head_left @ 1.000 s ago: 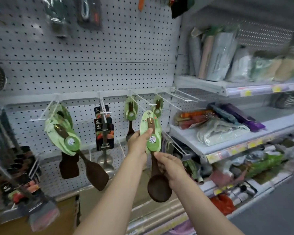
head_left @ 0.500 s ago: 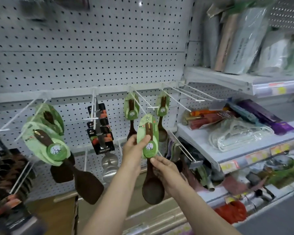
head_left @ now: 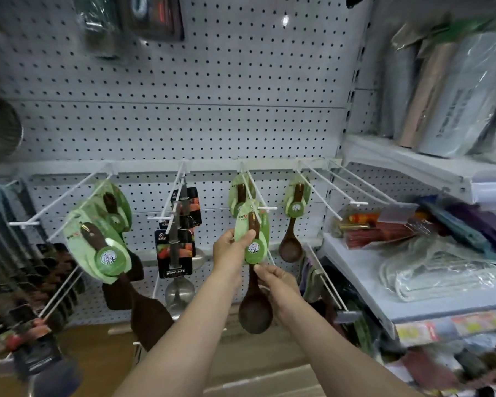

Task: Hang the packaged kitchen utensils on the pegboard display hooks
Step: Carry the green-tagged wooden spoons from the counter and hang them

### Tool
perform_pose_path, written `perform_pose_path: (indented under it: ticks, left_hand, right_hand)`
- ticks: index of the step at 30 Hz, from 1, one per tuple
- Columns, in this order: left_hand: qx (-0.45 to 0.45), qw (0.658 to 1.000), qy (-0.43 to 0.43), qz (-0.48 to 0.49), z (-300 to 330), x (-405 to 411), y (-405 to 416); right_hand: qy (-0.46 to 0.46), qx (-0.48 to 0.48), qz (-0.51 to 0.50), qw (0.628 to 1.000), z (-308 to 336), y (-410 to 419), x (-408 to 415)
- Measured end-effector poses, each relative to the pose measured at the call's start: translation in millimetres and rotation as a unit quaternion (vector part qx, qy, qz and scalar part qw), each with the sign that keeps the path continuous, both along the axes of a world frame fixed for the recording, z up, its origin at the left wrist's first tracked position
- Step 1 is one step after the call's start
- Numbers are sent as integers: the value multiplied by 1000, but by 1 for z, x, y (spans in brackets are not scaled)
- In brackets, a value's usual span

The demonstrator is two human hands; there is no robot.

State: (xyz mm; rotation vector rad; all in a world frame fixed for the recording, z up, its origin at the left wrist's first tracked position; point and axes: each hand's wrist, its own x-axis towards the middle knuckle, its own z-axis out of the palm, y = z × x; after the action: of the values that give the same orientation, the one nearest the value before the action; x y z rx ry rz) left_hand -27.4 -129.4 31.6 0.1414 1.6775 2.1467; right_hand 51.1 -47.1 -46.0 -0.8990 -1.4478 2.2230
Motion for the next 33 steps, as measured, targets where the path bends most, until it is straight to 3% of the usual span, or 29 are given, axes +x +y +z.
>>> perform_pose_path:
  ticks: [8,11,15,23,33]
  left_hand:
    - [-35,998,-24,54,-5,20,-10]
    - [-40,994,-64,78,-12,40,-36]
    - [6,988,-128,82,-16,66,-80]
    - [45,970,-205,121,-22,98,-217]
    - [71,958,-167,222,-13,96,-451]
  right_hand:
    - [-25,83,-6,996,15,7,8]
    - [-10,62,-25,998,22,-11,21]
    - [-41,16,49,998,32,-53,39]
    - [-69,-10,180,981,39,-155,56]
    - [-70,34,274,959,57,-376,23]
